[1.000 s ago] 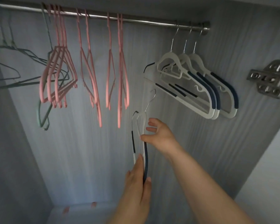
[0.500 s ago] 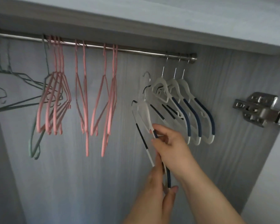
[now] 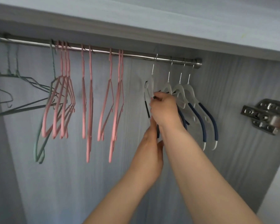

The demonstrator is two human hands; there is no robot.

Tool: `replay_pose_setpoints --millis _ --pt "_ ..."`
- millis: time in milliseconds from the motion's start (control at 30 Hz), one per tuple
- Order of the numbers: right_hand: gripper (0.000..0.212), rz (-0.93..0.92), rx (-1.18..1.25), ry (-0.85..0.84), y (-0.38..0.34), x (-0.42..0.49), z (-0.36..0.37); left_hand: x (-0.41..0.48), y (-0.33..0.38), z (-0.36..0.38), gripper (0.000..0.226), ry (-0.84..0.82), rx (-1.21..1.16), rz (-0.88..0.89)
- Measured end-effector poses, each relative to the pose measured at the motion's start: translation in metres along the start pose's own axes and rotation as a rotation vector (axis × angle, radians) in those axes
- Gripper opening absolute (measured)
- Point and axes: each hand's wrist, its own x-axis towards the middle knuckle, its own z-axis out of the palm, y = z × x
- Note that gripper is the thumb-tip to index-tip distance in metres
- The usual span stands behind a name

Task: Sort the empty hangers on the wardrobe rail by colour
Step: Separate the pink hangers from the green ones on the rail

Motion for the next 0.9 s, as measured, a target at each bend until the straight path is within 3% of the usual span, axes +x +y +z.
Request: replay_pose_setpoints --millis 133,200,267,367,500,667,767,867,900 --pt "0.022 0.072 -0.076 -0.01 0.014 0.007 0.0 -0.007 -0.014 -0.002 0.063 -0.033 0.092 -0.023" --pt "0.017 0.063 -0.268 -0.028 0.014 -0.006 -0.006 -0.026 -0.021 -0.004 0.063 -0.023 0.167 -0.016" --pt "0.036 -0.111 -0.453 0.027 0.005 -0.029 -0.012 -0.045 -0.021 -0.011 0.055 0.083 0.222 0.061" --pt "0.046 -0.387 -0.287 -0.019 -0.023 -0.067 -0.003 -0.063 -0.018 -0.025 0.031 0.391 0.353 0.261" --pt "0.053 -0.074 -0.085 -0.388 -0.028 -0.07 0.025 -0.077 -0.007 -0.044 0.02 0.619 0.427 0.307" --pt "0.028 0.235 0.353 -0.397 -0.012 -0.064 0.051 -0.072 -0.012 -0.064 0.054 0.596 0.373 0.18" --pt "0.028 0.222 0.364 -0.394 -0.014 -0.063 0.058 -0.068 -0.013 -0.069 0.057 0.548 0.372 0.15" --pt "0.054 0.179 0.27 -0.449 -0.023 -0.065 0.067 -0.067 -0.012 -0.072 0.056 0.551 0.403 0.134" --pt "0.055 0.165 0.255 -0.466 -0.026 -0.066 0.07 -0.066 -0.011 -0.074 0.055 0.554 0.419 0.139"
